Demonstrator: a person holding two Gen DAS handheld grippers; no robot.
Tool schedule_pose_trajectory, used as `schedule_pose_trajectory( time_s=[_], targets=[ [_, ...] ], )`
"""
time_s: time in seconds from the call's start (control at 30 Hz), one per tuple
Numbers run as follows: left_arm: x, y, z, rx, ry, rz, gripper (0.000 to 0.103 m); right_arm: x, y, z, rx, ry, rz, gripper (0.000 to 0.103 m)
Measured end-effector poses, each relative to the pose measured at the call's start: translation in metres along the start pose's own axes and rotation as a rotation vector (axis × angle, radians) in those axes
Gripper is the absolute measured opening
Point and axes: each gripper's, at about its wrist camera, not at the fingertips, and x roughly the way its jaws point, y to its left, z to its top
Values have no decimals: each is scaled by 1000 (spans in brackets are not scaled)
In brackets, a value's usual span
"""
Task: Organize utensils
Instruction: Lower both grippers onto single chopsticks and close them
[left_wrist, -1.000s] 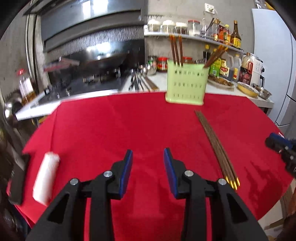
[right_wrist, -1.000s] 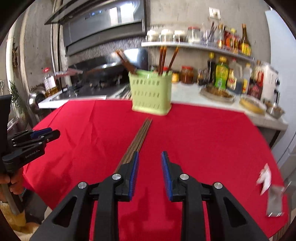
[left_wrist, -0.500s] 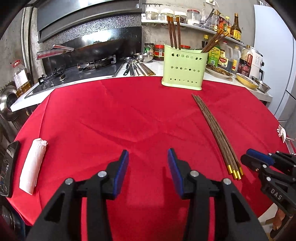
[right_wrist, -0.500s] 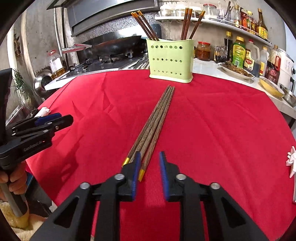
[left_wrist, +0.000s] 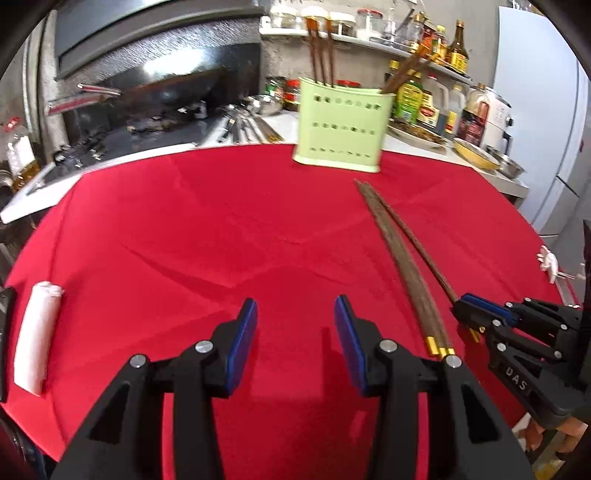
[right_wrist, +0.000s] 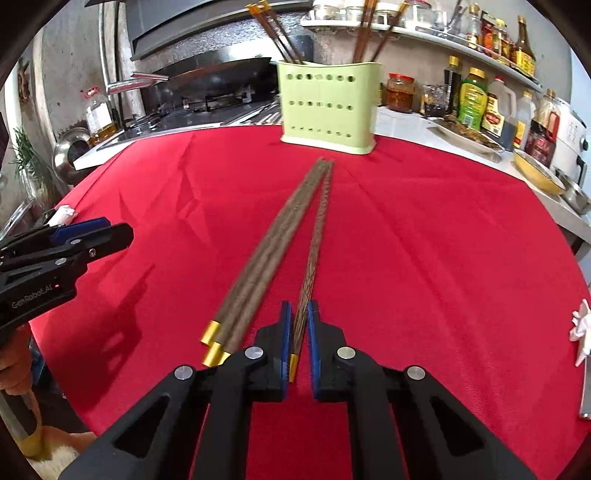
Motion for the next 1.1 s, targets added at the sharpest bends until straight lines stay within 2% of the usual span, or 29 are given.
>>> schedule_pose_trajectory(
  time_s=[0.13, 0.3, 0.37, 0.57, 0.73, 0.9, 1.03, 1.1],
  targets=[
    [7, -16, -1, 21, 18, -66, 43, -8, -25, -8, 30, -3, -38, 7],
    [17, -33, 0, 29, 43, -112, 43, -16, -50, -15, 71, -8, -90, 7],
    [21, -40, 1, 34, 53, -124, 39, -18, -54, -16, 77, -12, -101, 7],
    [33, -60, 0, 57, 87, -152, 29, -17, -57, -17, 83, -20, -82, 7],
    [38, -67, 0, 66, 109, -149, 26, -17, -57, -17, 80, -25, -72, 7],
    [38, -76, 0, 107, 104, -113, 26, -17, -57, -17, 80, -28, -75, 7],
    [37, -80, -2, 161, 117, 1, 25, -17, -56, -17, 84, -30, -78, 7],
    [36, -76, -5, 171, 112, 25, 20, -18, -56, -17, 84, -30, -78, 7]
  ],
)
